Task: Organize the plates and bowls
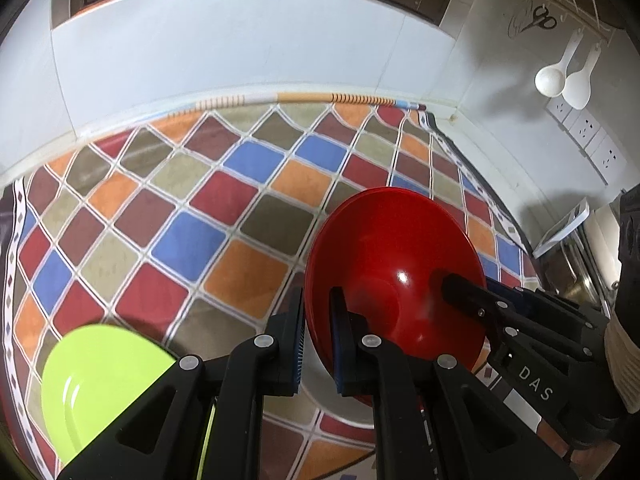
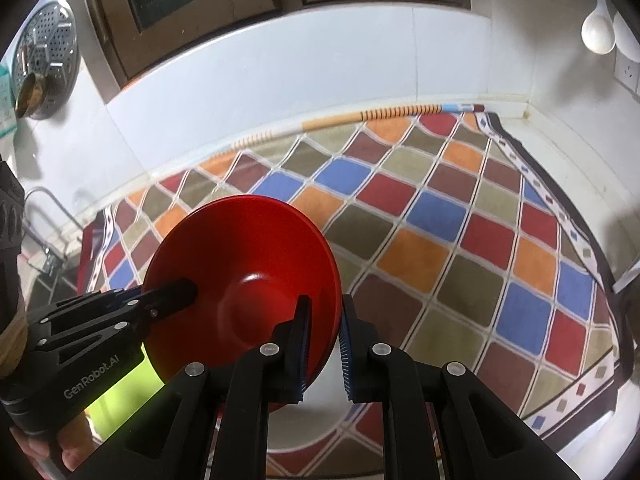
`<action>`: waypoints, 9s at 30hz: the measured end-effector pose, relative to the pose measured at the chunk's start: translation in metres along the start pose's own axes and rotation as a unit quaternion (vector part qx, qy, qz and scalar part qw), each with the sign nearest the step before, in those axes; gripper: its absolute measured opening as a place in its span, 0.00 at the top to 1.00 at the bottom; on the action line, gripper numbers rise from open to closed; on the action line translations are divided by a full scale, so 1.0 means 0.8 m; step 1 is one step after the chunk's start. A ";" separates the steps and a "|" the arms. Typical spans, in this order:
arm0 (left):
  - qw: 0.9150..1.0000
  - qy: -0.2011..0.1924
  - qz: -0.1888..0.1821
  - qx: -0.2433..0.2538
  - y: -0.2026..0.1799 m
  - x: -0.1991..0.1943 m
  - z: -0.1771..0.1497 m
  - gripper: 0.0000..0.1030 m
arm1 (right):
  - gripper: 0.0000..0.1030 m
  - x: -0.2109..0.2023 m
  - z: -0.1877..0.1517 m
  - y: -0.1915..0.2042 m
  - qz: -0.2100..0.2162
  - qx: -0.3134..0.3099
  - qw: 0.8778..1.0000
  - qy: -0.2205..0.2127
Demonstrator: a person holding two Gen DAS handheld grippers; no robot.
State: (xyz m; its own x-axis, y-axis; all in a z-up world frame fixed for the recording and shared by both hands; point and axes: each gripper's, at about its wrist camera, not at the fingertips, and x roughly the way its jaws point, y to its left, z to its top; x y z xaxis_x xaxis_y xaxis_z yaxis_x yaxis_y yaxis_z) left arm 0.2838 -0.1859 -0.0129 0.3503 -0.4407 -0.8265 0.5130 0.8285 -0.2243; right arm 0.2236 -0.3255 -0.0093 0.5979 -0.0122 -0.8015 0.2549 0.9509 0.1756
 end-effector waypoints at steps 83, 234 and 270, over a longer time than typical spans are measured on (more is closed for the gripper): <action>0.993 0.112 -0.012 -0.045 0.019 0.085 -0.042 0.72 | 0.61 0.075 -0.056 -0.026 0.019 0.059 0.993 0.098; 0.957 -0.192 0.211 -0.057 0.080 -0.305 -0.355 0.00 | 0.15 -0.215 -0.271 0.185 -0.009 -0.122 0.980 -0.155; 0.950 -0.229 0.204 -0.050 0.000 -0.362 -0.445 0.00 | 0.12 -0.322 -0.372 0.132 0.015 -0.109 0.975 -0.191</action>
State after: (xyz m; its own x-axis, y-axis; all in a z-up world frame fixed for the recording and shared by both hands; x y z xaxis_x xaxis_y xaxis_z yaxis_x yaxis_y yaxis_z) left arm -0.0967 0.0647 0.0428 0.8204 -0.1608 -0.5487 0.1922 0.9814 -0.0003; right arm -0.1296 -0.1297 0.0457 0.8524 -0.0574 -0.5198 0.0892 0.9953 0.0365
